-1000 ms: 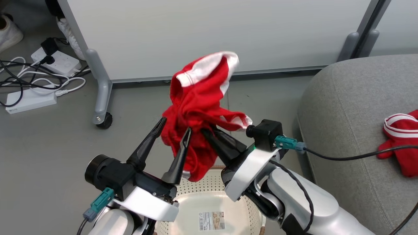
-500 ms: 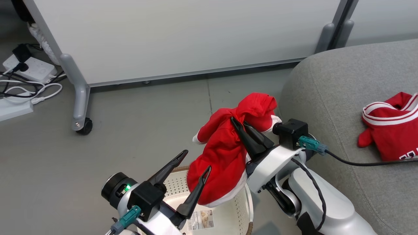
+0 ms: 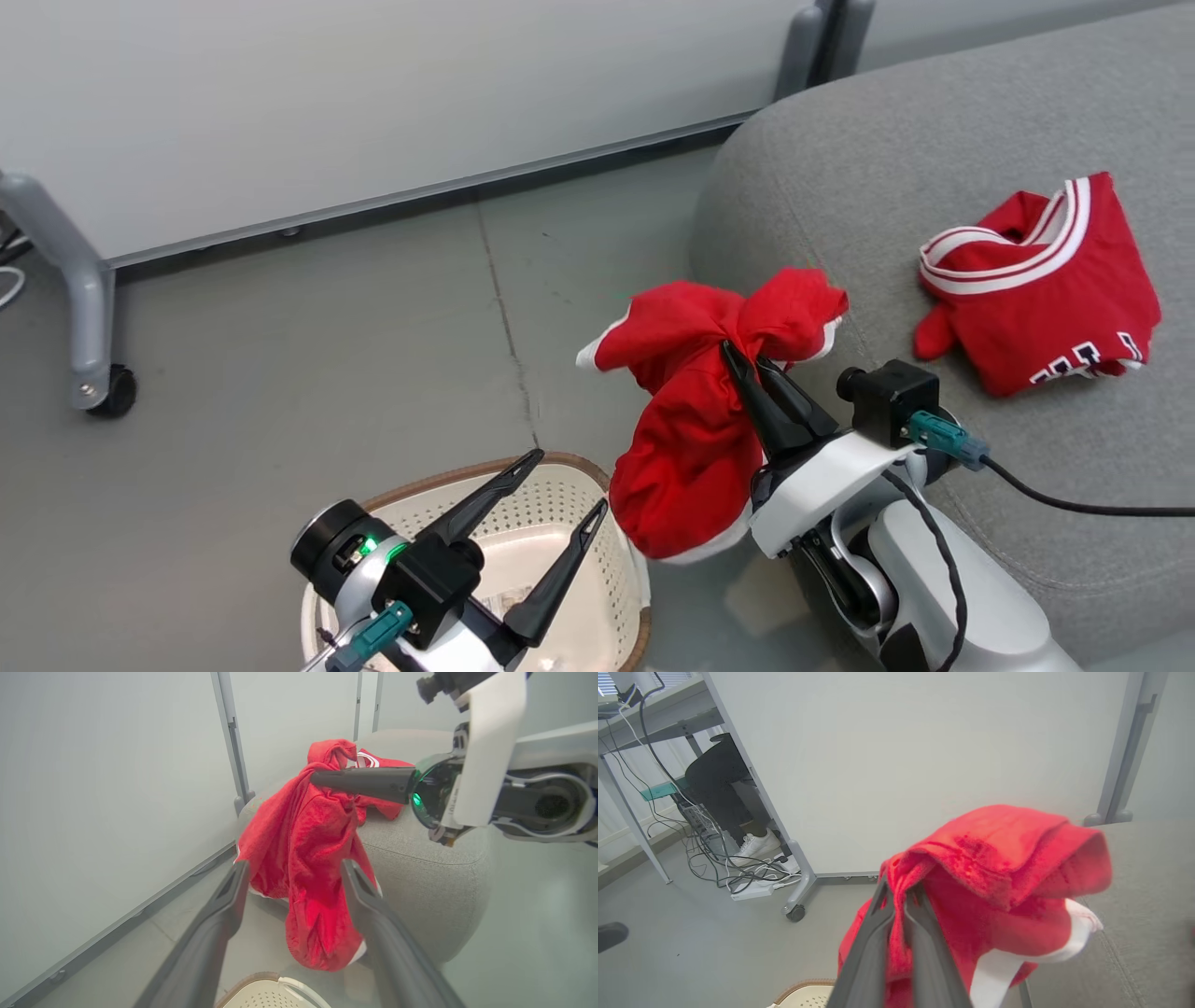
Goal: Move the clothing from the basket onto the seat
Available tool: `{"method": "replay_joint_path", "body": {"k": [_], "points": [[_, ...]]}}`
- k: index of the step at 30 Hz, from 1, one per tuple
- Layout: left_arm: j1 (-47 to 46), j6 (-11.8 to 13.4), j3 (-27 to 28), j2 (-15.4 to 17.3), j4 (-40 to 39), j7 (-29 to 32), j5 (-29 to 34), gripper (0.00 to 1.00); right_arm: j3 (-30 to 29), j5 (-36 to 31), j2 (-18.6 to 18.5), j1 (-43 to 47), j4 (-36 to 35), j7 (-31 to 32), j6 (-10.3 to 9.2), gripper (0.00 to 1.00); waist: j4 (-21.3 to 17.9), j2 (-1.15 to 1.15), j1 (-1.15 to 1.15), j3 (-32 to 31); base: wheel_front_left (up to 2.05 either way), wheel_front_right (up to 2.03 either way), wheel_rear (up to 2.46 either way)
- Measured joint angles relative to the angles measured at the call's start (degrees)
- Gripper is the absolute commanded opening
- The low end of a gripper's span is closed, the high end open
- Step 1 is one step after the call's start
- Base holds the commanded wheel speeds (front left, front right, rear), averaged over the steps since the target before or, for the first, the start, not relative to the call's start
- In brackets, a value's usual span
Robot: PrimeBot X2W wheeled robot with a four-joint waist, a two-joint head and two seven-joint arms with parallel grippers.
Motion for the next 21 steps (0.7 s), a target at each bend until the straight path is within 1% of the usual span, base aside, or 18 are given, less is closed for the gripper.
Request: {"method": "replay_joint_path", "body": {"k": [12,17,21], "points": [[-1.1,-0.2,-0.4,2.1,-3.3,1.4,0.8,1.00,-3.2,-0.4,0.0,1.0,-3.3,0.0,0.00,0.00,-9.2,0.00,0.00,3.4,0.00,0.00,0.00],[-1.5,-0.1,-0.2,2.7,-4.2,1.7,1.0,1.00,-4.3,-0.3,0.0,-0.5,-4.4,0.0,0.00,0.00,-11.0,0.00,0.00,5.0,0.00,0.00,0.00],[-3.0,0.0,0.3,3.3,-5.3,1.7,1.3,1.00,-6.4,-0.3,0.0,-4.5,-5.4,0.0,0.00,0.00,-12.1,0.00,0.00,6.9,0.00,0.00,0.00]]}}
